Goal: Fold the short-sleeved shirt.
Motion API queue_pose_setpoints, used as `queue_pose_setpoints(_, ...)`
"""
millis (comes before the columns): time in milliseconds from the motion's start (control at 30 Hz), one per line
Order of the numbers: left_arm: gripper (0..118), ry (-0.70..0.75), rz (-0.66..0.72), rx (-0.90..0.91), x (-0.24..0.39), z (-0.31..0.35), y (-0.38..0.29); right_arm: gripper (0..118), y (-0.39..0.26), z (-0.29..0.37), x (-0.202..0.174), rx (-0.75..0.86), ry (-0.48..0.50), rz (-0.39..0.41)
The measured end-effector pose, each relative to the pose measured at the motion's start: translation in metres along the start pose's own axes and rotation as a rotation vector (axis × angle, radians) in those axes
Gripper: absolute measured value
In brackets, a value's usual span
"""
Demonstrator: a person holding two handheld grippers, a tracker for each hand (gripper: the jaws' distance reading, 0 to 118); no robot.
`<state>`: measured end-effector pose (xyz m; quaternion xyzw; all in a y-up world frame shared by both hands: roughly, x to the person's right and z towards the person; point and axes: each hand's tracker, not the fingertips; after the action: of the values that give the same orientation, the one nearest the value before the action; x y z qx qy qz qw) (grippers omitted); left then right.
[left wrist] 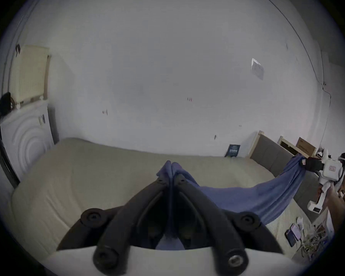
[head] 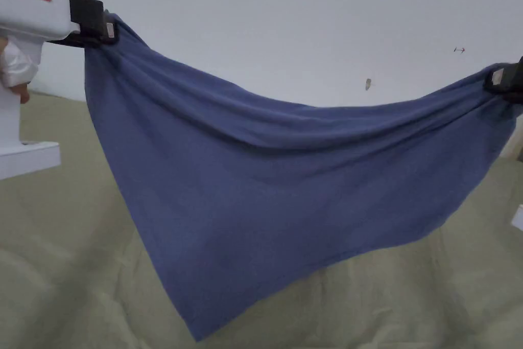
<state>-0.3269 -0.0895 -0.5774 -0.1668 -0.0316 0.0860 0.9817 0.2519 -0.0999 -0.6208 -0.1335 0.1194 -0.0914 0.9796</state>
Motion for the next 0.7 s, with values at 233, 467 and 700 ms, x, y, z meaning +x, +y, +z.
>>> queue_pose_setpoints(233, 2, 0.016, 0.04, 0.087, -0.017, -0.002, 0.022, 2, 0.031, -0.018, 0.01, 0.112, -0.017, -0.004)
queue_pose_setpoints(467, 2, -0.01, 0.073, 0.13, -0.024, -0.015, 0.011, 2, 0.013, -0.034, 0.022, 0.142, -0.008, 0.002)
queue_pose_setpoints(700, 2, -0.022, 0.041, 0.055, -0.02, -0.025, -0.035, 2, -0.036, -0.039, 0.041, 0.086, -0.011, -0.06)
